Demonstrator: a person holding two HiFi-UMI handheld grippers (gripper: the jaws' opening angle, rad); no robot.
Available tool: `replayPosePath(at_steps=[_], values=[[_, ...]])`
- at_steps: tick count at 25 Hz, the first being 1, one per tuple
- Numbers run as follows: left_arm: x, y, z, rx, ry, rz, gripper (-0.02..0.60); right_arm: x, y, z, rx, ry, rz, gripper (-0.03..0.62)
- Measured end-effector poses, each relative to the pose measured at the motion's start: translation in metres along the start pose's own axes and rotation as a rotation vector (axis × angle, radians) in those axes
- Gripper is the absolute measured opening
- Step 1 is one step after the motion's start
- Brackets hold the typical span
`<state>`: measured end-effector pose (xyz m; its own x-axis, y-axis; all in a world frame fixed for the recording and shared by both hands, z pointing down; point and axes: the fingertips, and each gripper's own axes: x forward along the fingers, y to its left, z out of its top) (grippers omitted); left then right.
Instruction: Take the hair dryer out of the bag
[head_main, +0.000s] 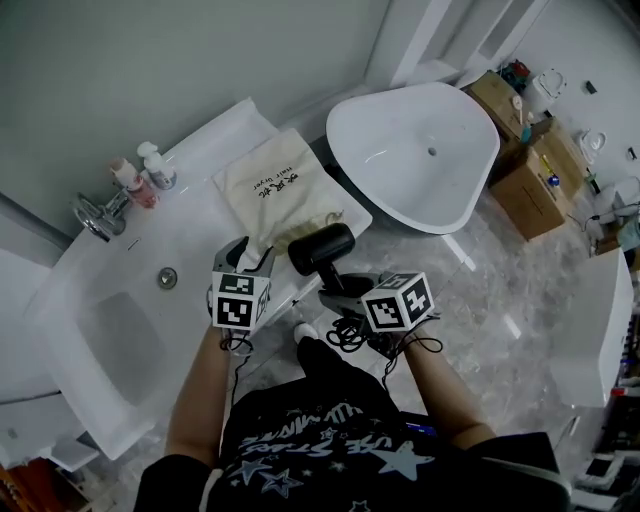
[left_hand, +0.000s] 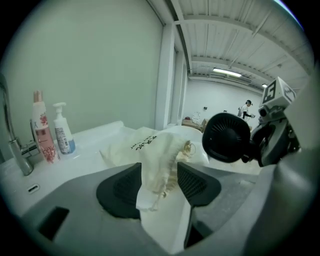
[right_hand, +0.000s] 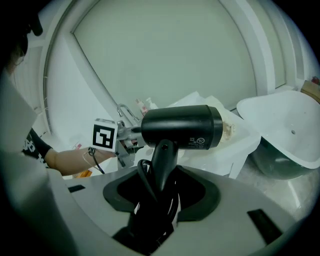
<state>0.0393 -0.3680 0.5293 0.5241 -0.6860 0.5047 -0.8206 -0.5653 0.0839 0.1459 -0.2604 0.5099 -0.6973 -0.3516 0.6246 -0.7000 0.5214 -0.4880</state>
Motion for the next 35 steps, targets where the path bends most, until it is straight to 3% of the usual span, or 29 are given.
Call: replayPosePath(at_steps=[11,16,22,35], values=[[-0.151,-0.002,-0.017,0.036,-0.176,-0.055,0.238,-0.019,0.088,0.009,0.112,-0.371,-0.108,0.183],[-0.225,-0.004,-0.031,0.058,-0.252,-0.09,0.227,-0.023,0.132,-0.006,0.136,-0.478,-0.175,0.183],[-0.286,-0.006,-0.054,0.035,-0.292,-0.105,0.079,-0.026,0.18,-0.035,0.131,-0.538,-0.243,0.183],[-0.332,-0.067,-0.101,0.016,-0.238,-0.118,0.034,-0.067,0.212,-0.12,0.167,-0.527,-0.269,0.183]])
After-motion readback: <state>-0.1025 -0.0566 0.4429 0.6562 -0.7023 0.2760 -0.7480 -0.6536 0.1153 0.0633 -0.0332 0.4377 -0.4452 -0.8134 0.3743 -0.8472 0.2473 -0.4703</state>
